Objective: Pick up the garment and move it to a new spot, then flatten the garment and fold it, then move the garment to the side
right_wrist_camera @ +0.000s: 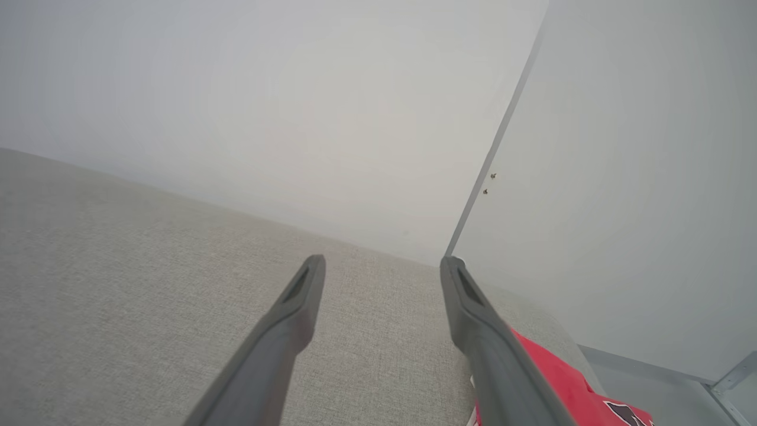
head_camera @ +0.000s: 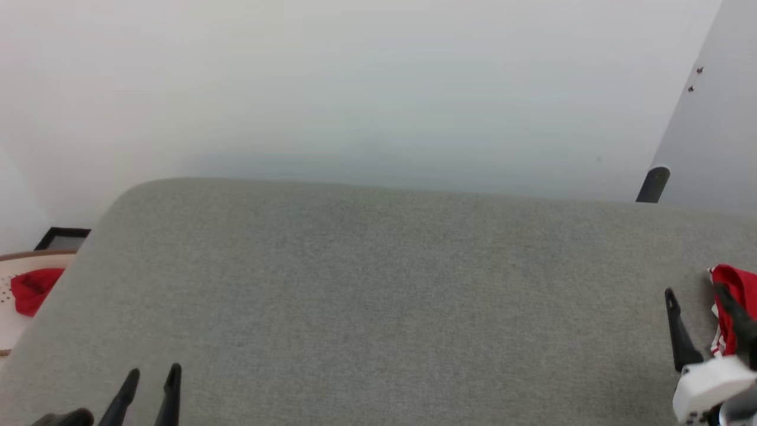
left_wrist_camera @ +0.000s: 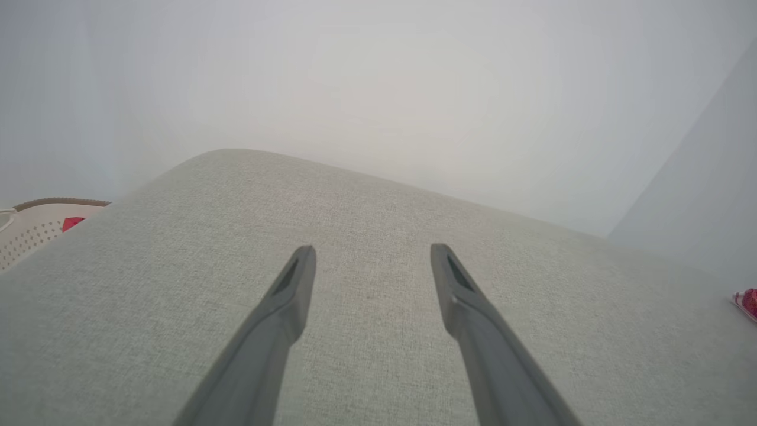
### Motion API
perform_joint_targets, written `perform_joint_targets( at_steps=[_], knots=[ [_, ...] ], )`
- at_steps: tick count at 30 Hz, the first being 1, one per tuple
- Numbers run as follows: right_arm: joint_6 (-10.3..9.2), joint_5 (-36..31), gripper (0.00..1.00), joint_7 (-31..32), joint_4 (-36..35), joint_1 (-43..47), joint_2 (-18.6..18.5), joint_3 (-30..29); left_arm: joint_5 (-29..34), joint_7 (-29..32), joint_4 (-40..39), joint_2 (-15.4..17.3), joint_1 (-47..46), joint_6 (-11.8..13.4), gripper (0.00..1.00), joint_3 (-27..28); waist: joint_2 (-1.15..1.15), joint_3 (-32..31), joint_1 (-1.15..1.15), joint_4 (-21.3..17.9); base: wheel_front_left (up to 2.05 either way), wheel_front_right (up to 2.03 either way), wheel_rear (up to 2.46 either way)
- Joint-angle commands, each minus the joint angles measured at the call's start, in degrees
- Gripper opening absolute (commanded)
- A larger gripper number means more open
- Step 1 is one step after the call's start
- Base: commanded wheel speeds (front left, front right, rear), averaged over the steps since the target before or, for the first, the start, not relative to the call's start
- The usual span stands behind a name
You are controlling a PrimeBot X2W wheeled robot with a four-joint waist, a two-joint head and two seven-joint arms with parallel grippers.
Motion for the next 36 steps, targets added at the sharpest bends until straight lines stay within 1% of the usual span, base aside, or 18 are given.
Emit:
perform_joint_targets(
  at_steps=[1, 7, 8, 10, 15, 19, 26, 36],
  knots=[
    [-0.06, -0.96, 1.00, -0.22, -2.25, 2.63, 1.06, -1.01, 1.10, -0.20, -0.37, -0.04, 1.22, -0.08, 1.00, 0.90, 0.00, -0.65, 0.00, 0.47, 0.00, 0.00, 0.00],
    [-0.06, -3.00, 1.00, -0.24, -9.78, 9.56, 4.10, -2.89, 4.96, -0.20, -1.86, -1.27, 3.76, -0.84, 1.00, 4.59, 0.00, -1.15, 0.00, 0.23, 0.00, 0.00, 0.00],
    [-0.06, -3.00, 1.00, -0.24, -9.78, 9.56, 4.10, -2.89, 4.96, -0.20, -1.86, -1.27, 3.76, -0.84, 1.00, 4.59, 0.00, -1.15, 0.00, 0.23, 0.00, 0.00, 0.00],
    [-0.06, -3.57, 1.00, -0.24, -12.11, 11.80, 5.38, -3.37, 6.24, -0.20, -2.46, -1.83, 4.62, -1.36, 1.00, 5.76, 0.00, -1.31, 0.00, 0.07, 0.00, 0.00, 0.00],
    [-0.06, -4.33, 1.00, -0.25, -15.94, 16.53, 7.24, -3.62, 9.35, -0.09, -3.23, -3.29, 6.27, -2.45, 1.00, 7.92, 0.00, -1.53, 0.00, -0.40, 0.00, 0.00, 0.00],
    [-0.06, -4.37, 1.00, -0.25, -17.83, 19.57, 8.58, -3.33, 12.16, -0.09, -3.39, -3.73, 7.28, -3.34, 1.00, 8.33, 0.00, -1.74, 0.00, -0.85, 0.00, 0.00, 0.00],
    [-0.06, -4.84, 1.00, -0.25, -21.38, 23.54, 10.50, -2.47, 16.05, -0.10, -4.04, -4.38, 7.69, -3.93, 1.00, 8.98, 0.00, -2.02, 0.00, -1.76, 0.00, 0.00, 0.00],
    [-0.06, -5.01, 1.00, -0.26, -24.18, 26.43, 11.91, -1.61, 17.42, -0.10, -4.64, -4.24, 6.83, -4.32, 1.00, 8.62, 0.00, -2.12, 0.00, -2.81, 0.00, 0.00, 0.00]
  ],
)
